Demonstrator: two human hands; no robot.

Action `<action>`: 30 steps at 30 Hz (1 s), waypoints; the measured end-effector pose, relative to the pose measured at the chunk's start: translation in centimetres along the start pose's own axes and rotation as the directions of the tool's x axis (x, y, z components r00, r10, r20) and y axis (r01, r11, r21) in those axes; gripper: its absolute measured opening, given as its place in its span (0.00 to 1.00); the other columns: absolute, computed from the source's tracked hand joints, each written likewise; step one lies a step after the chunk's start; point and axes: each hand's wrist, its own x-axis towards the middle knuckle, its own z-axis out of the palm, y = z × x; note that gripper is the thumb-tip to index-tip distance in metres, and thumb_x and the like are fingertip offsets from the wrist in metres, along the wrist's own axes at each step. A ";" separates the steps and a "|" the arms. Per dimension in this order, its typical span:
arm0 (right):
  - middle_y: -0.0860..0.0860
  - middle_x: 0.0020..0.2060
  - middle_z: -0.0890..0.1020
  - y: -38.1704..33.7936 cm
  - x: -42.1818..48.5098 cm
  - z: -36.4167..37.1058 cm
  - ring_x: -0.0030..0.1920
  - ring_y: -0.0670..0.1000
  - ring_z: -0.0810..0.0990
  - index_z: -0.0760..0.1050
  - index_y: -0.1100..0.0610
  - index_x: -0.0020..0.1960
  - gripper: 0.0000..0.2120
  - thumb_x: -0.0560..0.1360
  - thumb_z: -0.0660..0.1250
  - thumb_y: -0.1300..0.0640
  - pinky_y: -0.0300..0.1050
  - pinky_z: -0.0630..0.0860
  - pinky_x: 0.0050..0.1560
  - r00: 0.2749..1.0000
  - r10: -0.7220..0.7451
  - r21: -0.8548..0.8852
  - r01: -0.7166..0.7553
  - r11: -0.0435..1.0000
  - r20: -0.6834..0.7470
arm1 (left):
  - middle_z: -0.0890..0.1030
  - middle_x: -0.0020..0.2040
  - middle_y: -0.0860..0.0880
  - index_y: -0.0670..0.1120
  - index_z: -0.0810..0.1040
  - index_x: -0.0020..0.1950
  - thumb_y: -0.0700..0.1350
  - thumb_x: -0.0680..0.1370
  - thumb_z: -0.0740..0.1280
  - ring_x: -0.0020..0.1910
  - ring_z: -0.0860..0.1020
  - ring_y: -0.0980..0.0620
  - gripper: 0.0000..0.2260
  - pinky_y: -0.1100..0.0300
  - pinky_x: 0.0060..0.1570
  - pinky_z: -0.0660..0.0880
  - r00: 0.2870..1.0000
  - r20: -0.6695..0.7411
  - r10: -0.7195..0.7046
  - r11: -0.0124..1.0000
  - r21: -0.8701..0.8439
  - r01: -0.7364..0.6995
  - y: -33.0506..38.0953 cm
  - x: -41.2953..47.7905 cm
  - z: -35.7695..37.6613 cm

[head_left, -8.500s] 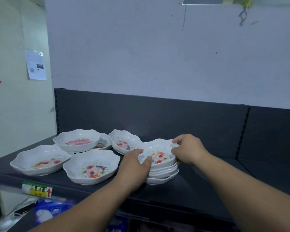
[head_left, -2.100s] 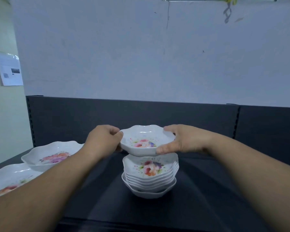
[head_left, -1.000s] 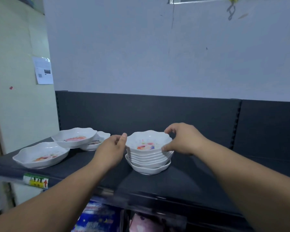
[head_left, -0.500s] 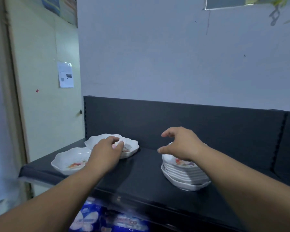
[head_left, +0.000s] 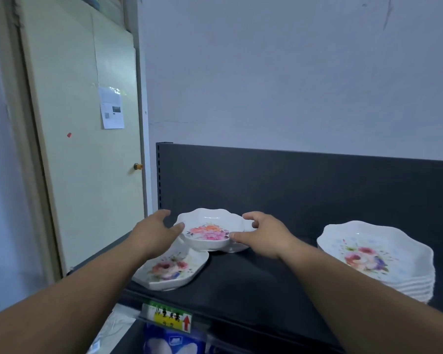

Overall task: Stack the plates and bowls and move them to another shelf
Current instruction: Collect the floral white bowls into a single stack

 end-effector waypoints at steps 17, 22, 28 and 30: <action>0.46 0.62 0.75 0.5 -0.7 0.2 0.56 0.51 0.81 0.73 0.45 0.65 0.29 0.66 0.76 0.45 0.49 0.79 0.58 0.990 0.040 0.259 -0.003 0.966 -0.138 | 0.77 0.60 0.47 0.51 0.68 0.71 0.55 0.76 0.66 0.54 0.75 0.49 0.25 0.56 0.53 0.70 0.983 -0.052 0.176 0.969 -0.165 -0.182 4.0 -1.8 1.5; 0.44 0.58 0.73 1.6 -3.3 -5.1 0.55 0.53 0.82 0.74 0.46 0.64 0.27 0.67 0.76 0.46 0.49 0.79 0.57 0.958 0.054 0.239 0.015 0.971 -0.283 | 0.73 0.66 0.50 0.52 0.68 0.71 0.53 0.75 0.67 0.61 0.74 0.49 0.24 0.64 0.52 0.70 0.962 -0.089 0.258 0.910 -0.312 -0.273 9.0 -4.1 3.6; 0.49 0.59 0.78 4.2 -6.2 -11.2 0.55 0.52 0.82 0.71 0.47 0.66 0.33 0.64 0.78 0.49 0.53 0.80 0.57 0.938 0.093 0.247 -0.008 0.969 -0.335 | 0.80 0.56 0.51 0.57 0.68 0.68 0.53 0.72 0.66 0.51 0.82 0.49 0.24 0.49 0.55 0.78 0.972 -0.003 0.235 0.835 -0.512 -0.203 13.9 -6.2 6.1; 0.49 0.53 0.80 5.0 -7.2 -13.2 0.50 0.53 0.84 0.69 0.48 0.69 0.33 0.67 0.78 0.52 0.54 0.81 0.54 0.934 0.104 0.240 -0.021 0.970 -0.341 | 0.81 0.52 0.50 0.54 0.69 0.69 0.47 0.74 0.66 0.45 0.84 0.50 0.23 0.50 0.52 0.80 0.974 0.042 0.221 0.784 -0.602 -0.152 15.3 -6.8 7.1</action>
